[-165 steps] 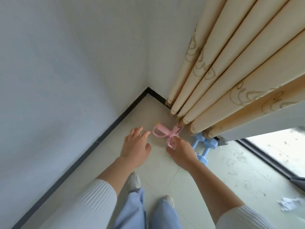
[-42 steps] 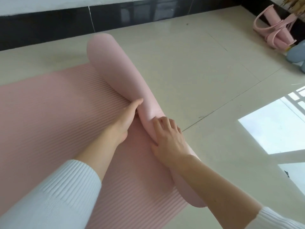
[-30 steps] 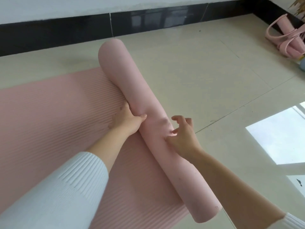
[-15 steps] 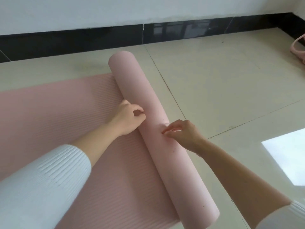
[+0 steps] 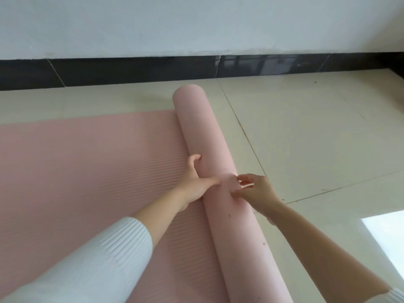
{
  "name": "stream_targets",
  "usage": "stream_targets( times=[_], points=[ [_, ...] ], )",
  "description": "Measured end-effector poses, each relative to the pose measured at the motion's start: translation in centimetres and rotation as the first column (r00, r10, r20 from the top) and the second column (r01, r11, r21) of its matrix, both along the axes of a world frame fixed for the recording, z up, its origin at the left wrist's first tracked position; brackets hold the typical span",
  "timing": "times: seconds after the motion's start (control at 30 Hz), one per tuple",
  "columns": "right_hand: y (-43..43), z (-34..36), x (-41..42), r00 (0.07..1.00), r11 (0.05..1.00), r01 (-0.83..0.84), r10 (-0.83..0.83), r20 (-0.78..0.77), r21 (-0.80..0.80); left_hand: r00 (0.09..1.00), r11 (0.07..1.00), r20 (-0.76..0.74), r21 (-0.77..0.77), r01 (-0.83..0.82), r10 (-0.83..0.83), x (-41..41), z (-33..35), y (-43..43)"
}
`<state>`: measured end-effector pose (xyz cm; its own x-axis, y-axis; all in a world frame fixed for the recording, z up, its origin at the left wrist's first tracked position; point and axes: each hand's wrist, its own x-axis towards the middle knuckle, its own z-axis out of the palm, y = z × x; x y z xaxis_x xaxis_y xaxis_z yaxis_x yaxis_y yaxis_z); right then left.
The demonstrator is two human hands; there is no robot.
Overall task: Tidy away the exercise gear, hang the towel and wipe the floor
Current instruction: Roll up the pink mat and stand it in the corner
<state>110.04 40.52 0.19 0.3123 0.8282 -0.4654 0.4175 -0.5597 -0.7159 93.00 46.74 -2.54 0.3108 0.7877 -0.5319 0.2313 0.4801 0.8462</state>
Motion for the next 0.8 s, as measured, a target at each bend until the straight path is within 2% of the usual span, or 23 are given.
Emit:
stream_targets(
  times=[0.17,0.27,0.37,0.5,0.6,0.7,0.73,0.8],
  points=[
    [0.1,0.2,0.9,0.999,1.0,0.018,-0.019,-0.046,-0.019,0.999,0.994,-0.045,0.106,0.023,-0.019,1.0,0.0,-0.2],
    [0.0,-0.2,0.5,0.997,0.998,0.011,-0.015,-0.08,-0.054,0.998,0.997,-0.063,0.077,0.02,-0.015,-0.2,-0.3,0.3],
    [-0.2,-0.2,-0.4,0.989,1.0,-0.001,-0.002,-0.149,-0.02,0.996,0.998,-0.092,0.059,0.002,0.003,-1.5,-0.6,0.5],
    [0.6,0.1,-0.9,0.993,1.0,0.019,-0.017,-0.117,0.019,0.967,0.98,-0.256,0.186,0.07,-0.02,-2.9,-0.3,0.2],
    [1.4,0.1,-2.0,0.969,0.999,0.031,-0.034,-0.245,-0.015,0.906,0.909,-0.424,0.373,0.187,-0.012,-5.2,0.2,-0.8],
    [2.3,0.8,-4.0,0.958,0.993,-0.115,0.1,-0.27,-0.038,0.8,0.749,-0.6,0.525,0.405,-0.012,-7.7,0.9,-1.7],
    [2.6,1.1,-4.8,0.959,0.985,-0.169,0.156,-0.238,-0.035,0.805,0.752,-0.593,0.52,0.405,-0.023,-8.5,1.1,-1.8],
    [3.1,1.8,-6.7,0.96,0.966,-0.26,0.258,-0.109,-0.006,0.851,0.852,-0.523,0.424,0.307,-0.047,-10.6,1.8,-1.6]
  ],
)
